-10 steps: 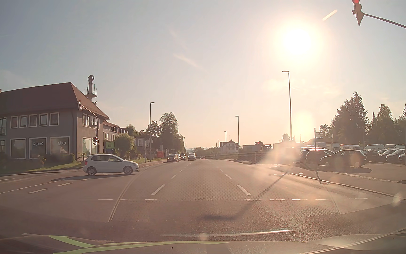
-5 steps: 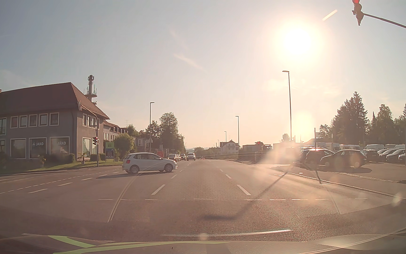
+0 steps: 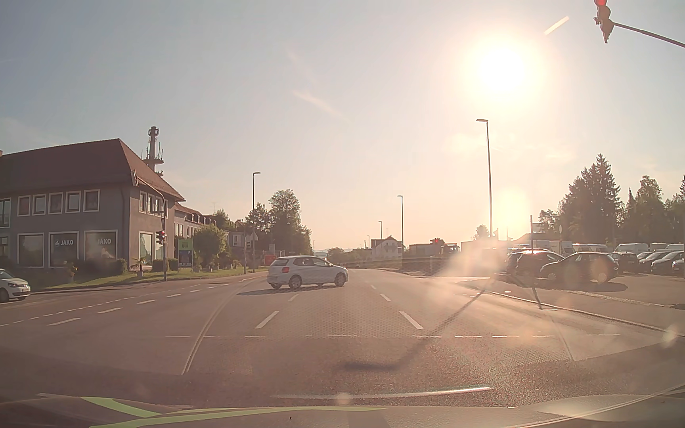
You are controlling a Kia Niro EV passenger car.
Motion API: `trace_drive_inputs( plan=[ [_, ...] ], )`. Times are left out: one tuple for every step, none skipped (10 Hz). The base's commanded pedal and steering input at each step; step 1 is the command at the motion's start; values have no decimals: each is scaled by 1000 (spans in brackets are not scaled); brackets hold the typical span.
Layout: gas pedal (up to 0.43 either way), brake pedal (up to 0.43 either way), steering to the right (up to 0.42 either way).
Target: Follow the waypoints while adhering to traffic rules and regulations
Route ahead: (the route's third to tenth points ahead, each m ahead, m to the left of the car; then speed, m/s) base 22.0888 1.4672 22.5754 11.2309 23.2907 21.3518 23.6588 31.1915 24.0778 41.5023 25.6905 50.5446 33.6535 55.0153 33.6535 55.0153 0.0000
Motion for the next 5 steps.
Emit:
trace_drive_inputs(
  plan=[
    [0,299,0],
    [0,299,0],
    [0,299,0],
    [0,299,0],
    [0,299,0]
  ],
)
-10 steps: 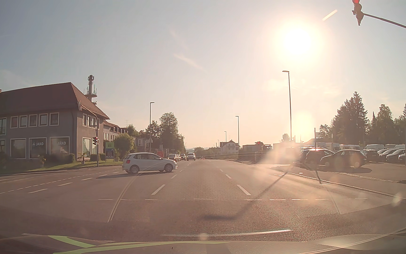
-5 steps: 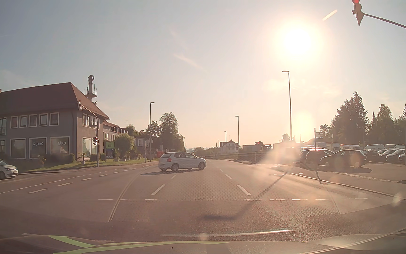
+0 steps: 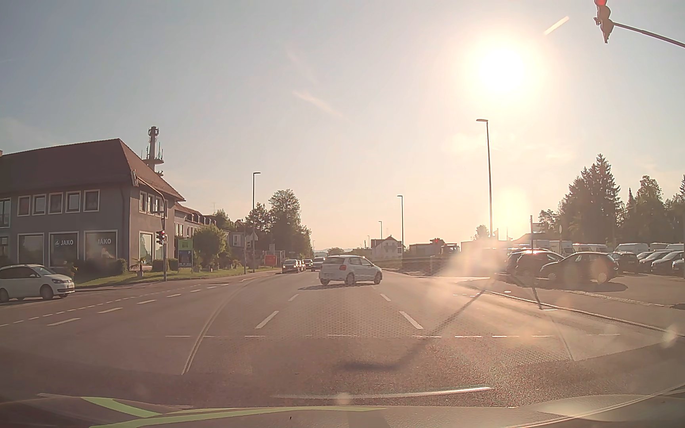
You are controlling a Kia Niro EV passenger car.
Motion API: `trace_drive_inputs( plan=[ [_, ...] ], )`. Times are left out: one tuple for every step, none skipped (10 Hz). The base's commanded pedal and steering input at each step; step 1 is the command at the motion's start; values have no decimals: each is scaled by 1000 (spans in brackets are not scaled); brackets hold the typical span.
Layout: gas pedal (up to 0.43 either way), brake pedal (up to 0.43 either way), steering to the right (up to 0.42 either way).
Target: Follow the waypoints while adhering to traffic rules and regulations
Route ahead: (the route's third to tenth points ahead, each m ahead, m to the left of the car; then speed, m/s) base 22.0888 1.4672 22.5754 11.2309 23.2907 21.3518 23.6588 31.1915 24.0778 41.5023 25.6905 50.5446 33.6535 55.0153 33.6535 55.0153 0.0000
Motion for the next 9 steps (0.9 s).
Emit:
trace_drive_inputs(
  plan=[
    [0,299,0],
    [0,299,0],
    [0,293,0],
    [0,299,0],
    [0,299,0],
    [0,299,0],
    [0,299,0],
    [0,299,0],
    [0,299,0]
  ],
)
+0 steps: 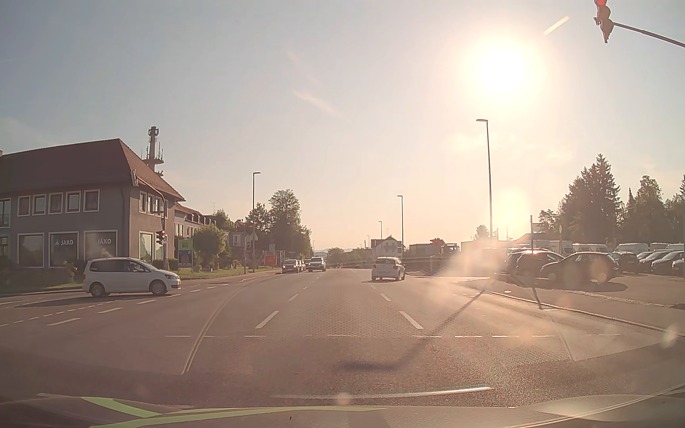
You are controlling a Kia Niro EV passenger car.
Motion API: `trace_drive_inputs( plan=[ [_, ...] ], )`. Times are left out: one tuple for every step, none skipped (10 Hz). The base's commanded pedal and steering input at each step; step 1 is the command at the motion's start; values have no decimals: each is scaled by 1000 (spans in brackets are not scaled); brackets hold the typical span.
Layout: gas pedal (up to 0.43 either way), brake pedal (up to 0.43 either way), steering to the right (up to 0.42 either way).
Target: Follow the waypoints while adhering to traffic rules and regulations
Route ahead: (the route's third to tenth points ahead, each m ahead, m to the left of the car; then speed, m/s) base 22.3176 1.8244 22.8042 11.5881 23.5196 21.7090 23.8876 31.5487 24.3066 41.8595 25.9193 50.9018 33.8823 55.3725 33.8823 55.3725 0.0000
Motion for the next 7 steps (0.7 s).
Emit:
trace_drive_inputs(
  plan=[
    [0,299,0],
    [0,299,0],
    [0,305,0],
    [0,305,0],
    [0,311,0],
    [0,311,0],
    [0,305,0]
  ],
)
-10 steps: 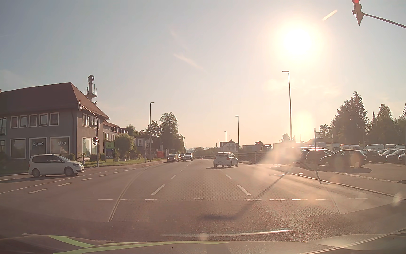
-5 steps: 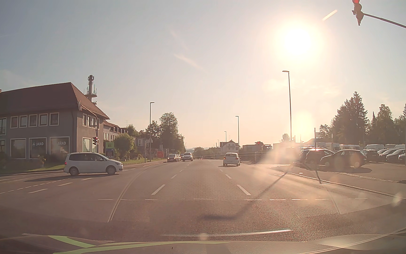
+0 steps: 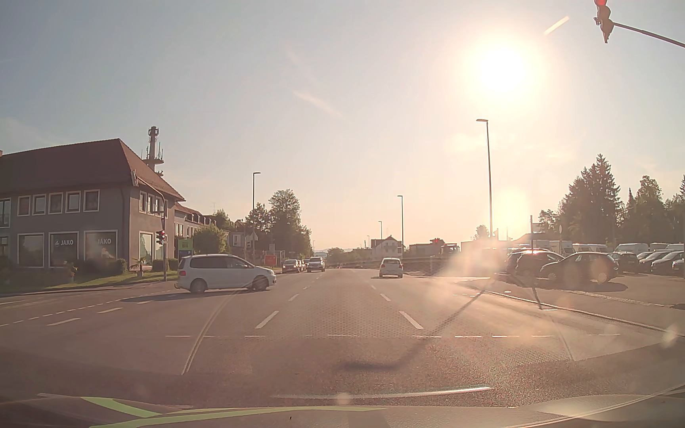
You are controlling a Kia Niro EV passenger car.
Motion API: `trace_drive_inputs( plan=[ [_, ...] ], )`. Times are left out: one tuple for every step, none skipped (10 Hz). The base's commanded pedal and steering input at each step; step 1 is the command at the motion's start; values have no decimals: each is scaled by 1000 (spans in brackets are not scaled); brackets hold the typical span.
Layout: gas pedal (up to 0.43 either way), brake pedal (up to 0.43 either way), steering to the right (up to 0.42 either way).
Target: Follow the waypoints while adhering to traffic rules and regulations
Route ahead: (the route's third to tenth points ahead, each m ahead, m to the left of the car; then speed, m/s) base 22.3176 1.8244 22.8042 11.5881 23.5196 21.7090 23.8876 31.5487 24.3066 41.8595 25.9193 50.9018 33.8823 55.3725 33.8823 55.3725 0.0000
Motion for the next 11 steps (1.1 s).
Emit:
trace_drive_inputs(
  plan=[
    [0,305,0],
    [0,311,0],
    [0,311,0],
    [0,311,0],
    [0,311,0],
    [0,311,0],
    [0,311,0],
    [0,305,0],
    [0,311,0],
    [0,311,0],
    [0,305,0]
  ],
)
